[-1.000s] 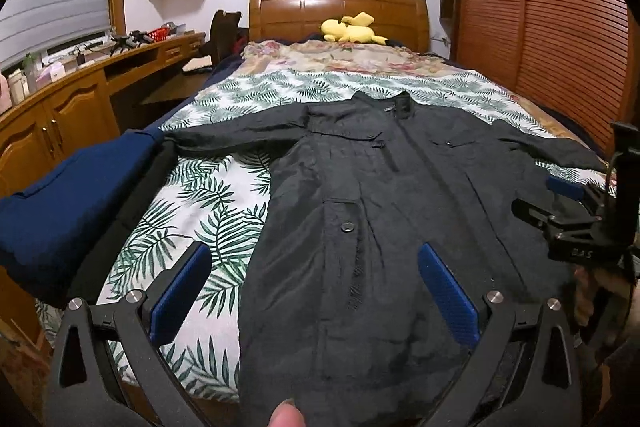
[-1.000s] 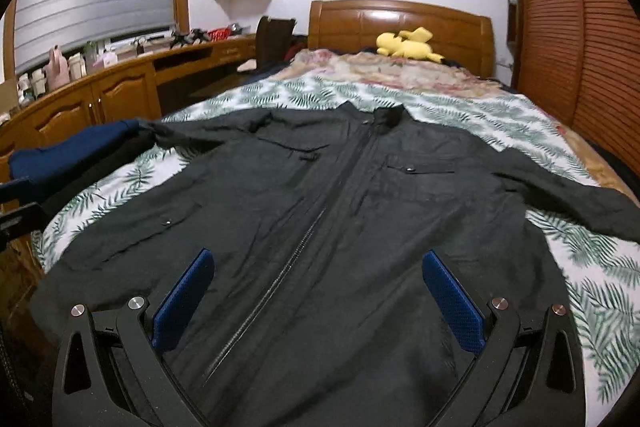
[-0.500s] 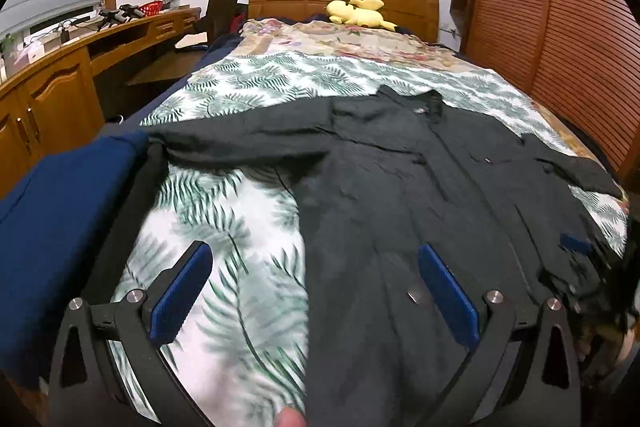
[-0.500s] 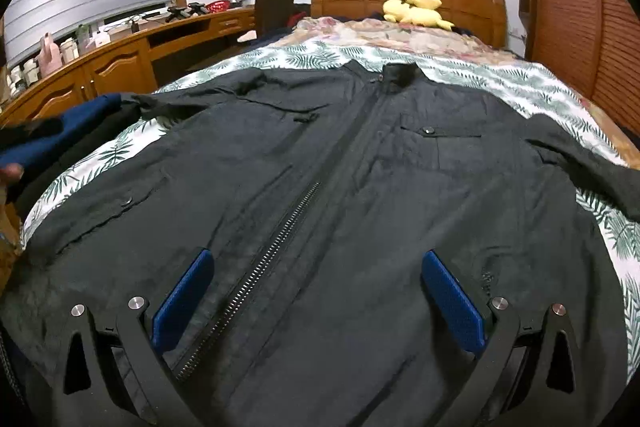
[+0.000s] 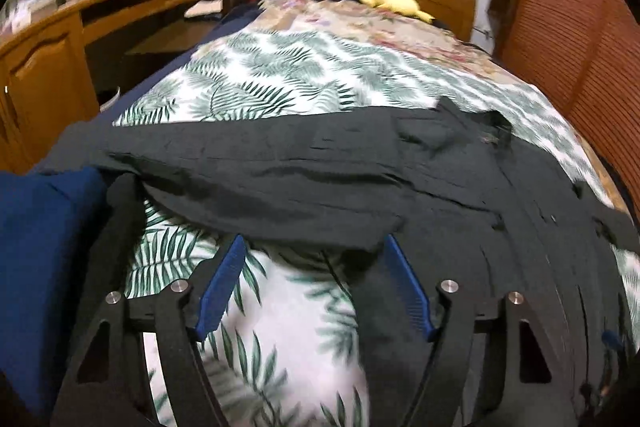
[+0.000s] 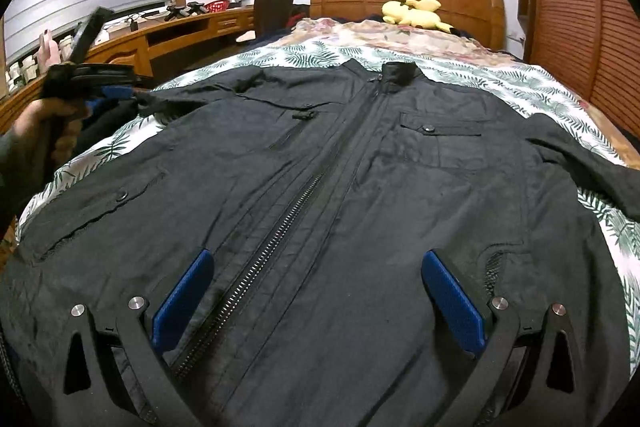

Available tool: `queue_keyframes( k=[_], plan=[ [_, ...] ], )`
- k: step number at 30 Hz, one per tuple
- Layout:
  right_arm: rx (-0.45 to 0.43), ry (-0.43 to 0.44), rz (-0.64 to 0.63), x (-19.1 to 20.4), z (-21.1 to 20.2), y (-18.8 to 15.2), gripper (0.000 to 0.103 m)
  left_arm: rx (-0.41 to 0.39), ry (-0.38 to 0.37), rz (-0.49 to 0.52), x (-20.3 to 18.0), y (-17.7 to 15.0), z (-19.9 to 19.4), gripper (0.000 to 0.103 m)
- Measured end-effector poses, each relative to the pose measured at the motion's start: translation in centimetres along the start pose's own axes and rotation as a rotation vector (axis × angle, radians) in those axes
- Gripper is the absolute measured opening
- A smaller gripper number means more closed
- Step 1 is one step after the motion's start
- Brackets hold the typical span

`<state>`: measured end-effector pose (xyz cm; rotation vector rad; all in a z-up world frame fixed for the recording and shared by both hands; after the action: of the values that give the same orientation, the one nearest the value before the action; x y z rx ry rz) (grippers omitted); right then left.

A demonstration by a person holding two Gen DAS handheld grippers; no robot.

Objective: Fold large clothes
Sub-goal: 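Fold the held sleeve across the jacket body with the left tool, release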

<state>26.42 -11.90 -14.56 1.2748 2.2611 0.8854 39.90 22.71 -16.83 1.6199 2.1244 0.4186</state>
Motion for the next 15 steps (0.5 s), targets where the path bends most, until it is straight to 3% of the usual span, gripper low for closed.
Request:
queue_keyframes(
  k=[5,9,15],
  plan=[
    [-0.003,0.005,-0.002,-0.1,0.7,0.6,0.103,0.026,-0.012,-0.121,2.7,2.0,2.2,0.072],
    [-0.005,0.007,-0.006,0.0,1.0,0.8,0.103,0.079,0.015,-0.164,3.6,2.4,3.9,0.072],
    [0.002,0.002,-0.016,0.1,1.2,0.8,0.103,0.210,0.056,-0.218,4.3,2.2,7.0,0.070]
  ],
)
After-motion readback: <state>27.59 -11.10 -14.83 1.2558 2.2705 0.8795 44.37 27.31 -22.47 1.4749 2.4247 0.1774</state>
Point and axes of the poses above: each gripper's, at about its wrist camera, not at the fingertips, and z roughly the way its jaws point, x to its left, y to its top, the point moved 5 cm from there along z, roughly the way its jaws point, and after that the axes turned 15 degrees about x, right-handed, at the moved point
